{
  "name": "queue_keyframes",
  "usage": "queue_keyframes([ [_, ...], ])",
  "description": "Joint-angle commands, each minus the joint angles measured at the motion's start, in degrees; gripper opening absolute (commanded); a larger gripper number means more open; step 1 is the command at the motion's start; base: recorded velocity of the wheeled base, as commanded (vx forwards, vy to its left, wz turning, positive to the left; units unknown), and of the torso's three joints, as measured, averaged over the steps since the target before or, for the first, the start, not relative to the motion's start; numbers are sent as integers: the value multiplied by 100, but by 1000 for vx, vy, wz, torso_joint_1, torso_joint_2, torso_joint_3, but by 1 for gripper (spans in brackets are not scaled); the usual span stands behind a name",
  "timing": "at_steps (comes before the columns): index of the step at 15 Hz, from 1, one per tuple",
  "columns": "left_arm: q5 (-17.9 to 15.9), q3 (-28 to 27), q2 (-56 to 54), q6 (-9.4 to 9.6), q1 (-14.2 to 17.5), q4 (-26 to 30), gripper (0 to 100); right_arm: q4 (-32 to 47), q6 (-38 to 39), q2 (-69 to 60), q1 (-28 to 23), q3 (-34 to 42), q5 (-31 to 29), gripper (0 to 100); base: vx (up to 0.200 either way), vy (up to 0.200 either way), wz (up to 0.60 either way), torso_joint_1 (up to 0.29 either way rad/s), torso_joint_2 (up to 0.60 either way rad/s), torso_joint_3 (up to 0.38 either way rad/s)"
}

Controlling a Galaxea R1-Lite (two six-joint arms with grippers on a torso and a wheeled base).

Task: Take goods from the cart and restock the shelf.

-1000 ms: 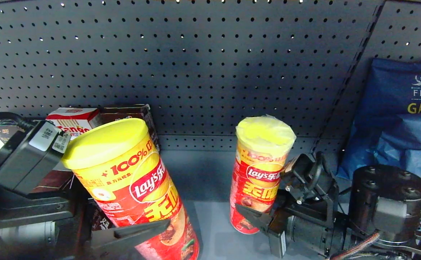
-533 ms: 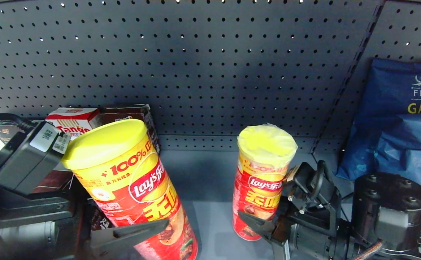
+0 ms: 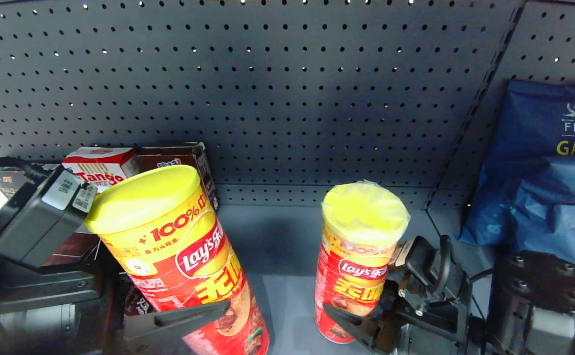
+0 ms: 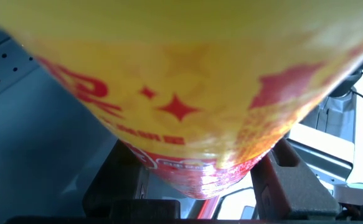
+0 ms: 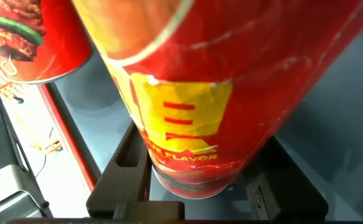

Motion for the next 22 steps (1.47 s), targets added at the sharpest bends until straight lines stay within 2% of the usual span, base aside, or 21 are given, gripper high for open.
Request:
queue_keyframes([
  [1,1,4,-2,-1,-2,-2,0,15,-2,4,8,66,0,0,0,0,0,0,0,0],
  [3,1,4,-2,-1,-2,-2,0,15,-2,-5,8,93,0,0,0,0,0,0,0,0],
  [4,1,4,-2,-1,-2,-2,0,15,-28,-5,17,145,-8,100,0,0,0,0,0,0],
  [7,1,22,-2,-1,-2,-2,0,24,-28,-145,8,251,-114,100,0,0,0,0,0,0],
  [13,1,83,-11,-1,-2,-10,0,24,-19,-1806,-167,1332,-175,100,0,0,0,0,0,0],
  [15,1,75,-2,-1,-2,-10,0,15,-19,-2114,-589,1561,-140,100,0,0,0,0,0,0],
  [17,1,22,-2,-1,-2,-10,0,24,-28,-2509,-1284,1587,-123,100,0,0,0,0,0,0],
  [22,10,66,-11,-1,7,-10,0,-3,-134,-3213,-2523,1613,-17,100,0,0,0,0,0,0],
])
